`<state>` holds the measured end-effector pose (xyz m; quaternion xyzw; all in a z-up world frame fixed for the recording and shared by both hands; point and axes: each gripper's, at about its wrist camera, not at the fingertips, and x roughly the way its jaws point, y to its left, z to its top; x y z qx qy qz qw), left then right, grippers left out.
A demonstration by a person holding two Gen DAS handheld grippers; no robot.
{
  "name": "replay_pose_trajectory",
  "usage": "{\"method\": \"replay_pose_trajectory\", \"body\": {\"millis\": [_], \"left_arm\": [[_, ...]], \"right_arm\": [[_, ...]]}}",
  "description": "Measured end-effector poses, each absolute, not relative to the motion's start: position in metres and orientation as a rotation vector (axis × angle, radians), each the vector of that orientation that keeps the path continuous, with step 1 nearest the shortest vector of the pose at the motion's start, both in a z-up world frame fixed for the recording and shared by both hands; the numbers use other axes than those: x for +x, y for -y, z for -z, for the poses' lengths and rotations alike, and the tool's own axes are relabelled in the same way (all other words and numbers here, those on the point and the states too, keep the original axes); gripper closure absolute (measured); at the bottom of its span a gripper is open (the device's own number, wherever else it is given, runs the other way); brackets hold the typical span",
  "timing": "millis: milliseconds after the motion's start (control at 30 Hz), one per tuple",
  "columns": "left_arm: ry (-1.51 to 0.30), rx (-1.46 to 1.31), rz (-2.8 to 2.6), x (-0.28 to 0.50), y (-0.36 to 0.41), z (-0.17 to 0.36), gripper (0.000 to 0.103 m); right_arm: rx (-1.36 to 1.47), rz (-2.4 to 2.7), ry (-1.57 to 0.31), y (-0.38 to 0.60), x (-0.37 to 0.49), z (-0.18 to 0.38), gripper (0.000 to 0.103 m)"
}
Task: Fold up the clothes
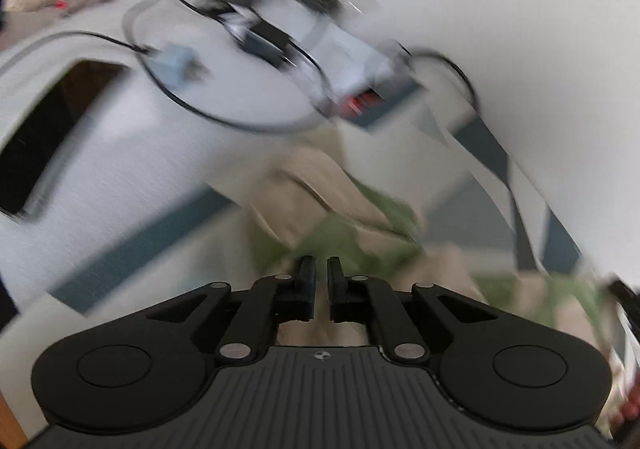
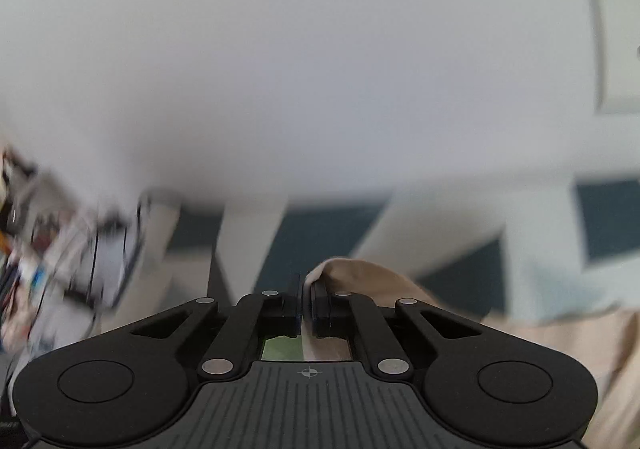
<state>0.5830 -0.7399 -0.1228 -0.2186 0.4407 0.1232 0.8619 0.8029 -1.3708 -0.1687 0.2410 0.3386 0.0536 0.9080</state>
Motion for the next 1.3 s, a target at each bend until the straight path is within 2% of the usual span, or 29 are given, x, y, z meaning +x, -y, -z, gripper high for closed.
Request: {"method": "replay_pose_trajectory", "body": {"millis": [133, 200, 233, 267, 300, 400, 533, 667, 733, 767, 800, 833, 867, 1033, 1167, 1200, 1267, 1300], "left_arm": [[-0.961, -0.464, -0.313, 0.592, 0.727, 0.128, 0.095], [-0.982, -0.492, -0.283, 0.589, 0.729, 0.123, 0.079], [-0.980, -0.494, -0.272, 0.586, 0.731, 0.120, 0.058], [-0.977, -0.497, -0.261, 0.583, 0.734, 0.117, 0.040], [-0.963, -0.483, -0.247, 0.578, 0.738, 0.111, 0.036], [-0.918, -0.440, -0.205, 0.562, 0.750, 0.094, 0.036], [-0.962, -0.394, -0.112, 0.571, 0.772, 0.108, 0.036], [-1.004, -0.347, -0.018, 0.581, 0.795, 0.121, 0.036], [-1.024, -0.323, 0.028, 0.586, 0.807, 0.127, 0.036], [-1.020, -0.332, 0.010, 0.586, 0.802, 0.129, 0.040], [-1.016, -0.341, -0.008, 0.587, 0.797, 0.132, 0.051], [-1.012, -0.350, -0.027, 0.588, 0.792, 0.134, 0.090], [-1.008, -0.359, -0.045, 0.589, 0.787, 0.136, 0.095], [-0.986, -0.403, -0.137, 0.594, 0.763, 0.146, 0.095], [-0.991, -0.342, -0.116, 0.590, 0.767, 0.150, 0.088], [-0.991, -0.327, -0.110, 0.589, 0.769, 0.149, 0.086], [-0.996, -0.323, -0.094, 0.588, 0.772, 0.149, 0.073], [-1.000, -0.334, -0.085, 0.588, 0.772, 0.150, 0.068]], "right_arm": [[0.529, -0.047, -0.797, 1.381, 0.814, 0.189, 0.097], [0.544, -0.035, -0.805, 1.383, 0.810, 0.191, 0.090], [0.552, -0.030, -0.806, 1.385, 0.808, 0.191, 0.087], [0.559, -0.025, -0.807, 1.386, 0.805, 0.191, 0.077], [0.567, -0.019, -0.808, 1.387, 0.803, 0.192, 0.068], [0.547, 0.002, -0.794, 1.391, 0.790, 0.182, 0.063], [0.439, -0.024, -0.737, 1.379, 0.768, 0.158, 0.060], [0.354, -0.090, -0.753, 1.356, 0.749, 0.152, 0.054], [0.308, -0.116, -0.787, 1.342, 0.745, 0.158, 0.054], [0.287, -0.127, -0.800, 1.333, 0.745, 0.161, 0.053], [0.265, -0.138, -0.813, 1.325, 0.745, 0.164, 0.053], [0.242, -0.154, -0.820, 1.317, 0.745, 0.166, 0.053], [0.218, -0.170, -0.826, 1.310, 0.745, 0.167, 0.052], [0.165, -0.147, -0.871, 1.295, 0.765, 0.181, 0.053], [0.112, -0.154, -0.869, 1.271, 0.774, 0.175, 0.051], [0.084, -0.193, -0.855, 1.261, 0.772, 0.172, 0.045], [0.010, -0.302, -0.867, 1.235, 0.767, 0.171, 0.033], [-0.034, -0.332, -0.882, 1.223, 0.766, 0.175, 0.033]]}}
